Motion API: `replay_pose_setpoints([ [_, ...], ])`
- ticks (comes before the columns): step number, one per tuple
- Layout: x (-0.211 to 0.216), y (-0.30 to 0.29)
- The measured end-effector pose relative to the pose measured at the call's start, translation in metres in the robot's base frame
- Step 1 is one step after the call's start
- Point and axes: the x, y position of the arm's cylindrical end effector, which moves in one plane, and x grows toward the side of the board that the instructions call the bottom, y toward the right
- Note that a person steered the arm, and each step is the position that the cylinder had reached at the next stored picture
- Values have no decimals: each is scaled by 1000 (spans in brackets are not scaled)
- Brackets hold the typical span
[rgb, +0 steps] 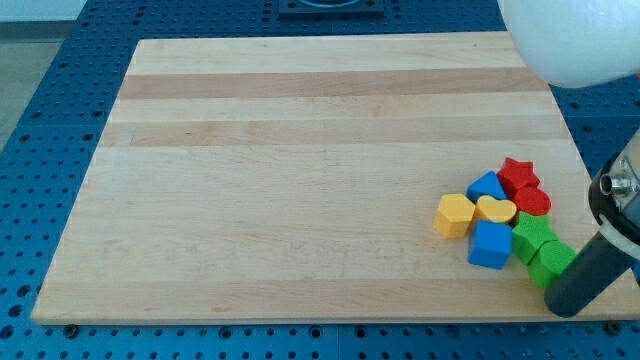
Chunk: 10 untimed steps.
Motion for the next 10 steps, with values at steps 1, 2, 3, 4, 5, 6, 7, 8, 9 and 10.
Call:
replay_pose_setpoints([
  [1,0,8],
  [2,0,12],
  [3,-1,12],
  [4,-4,12],
  [5,-15,12],
  [6,-22,12],
  [7,-32,11],
  [8,-46,7],
  [9,-62,3],
  [10,-81,3],
])
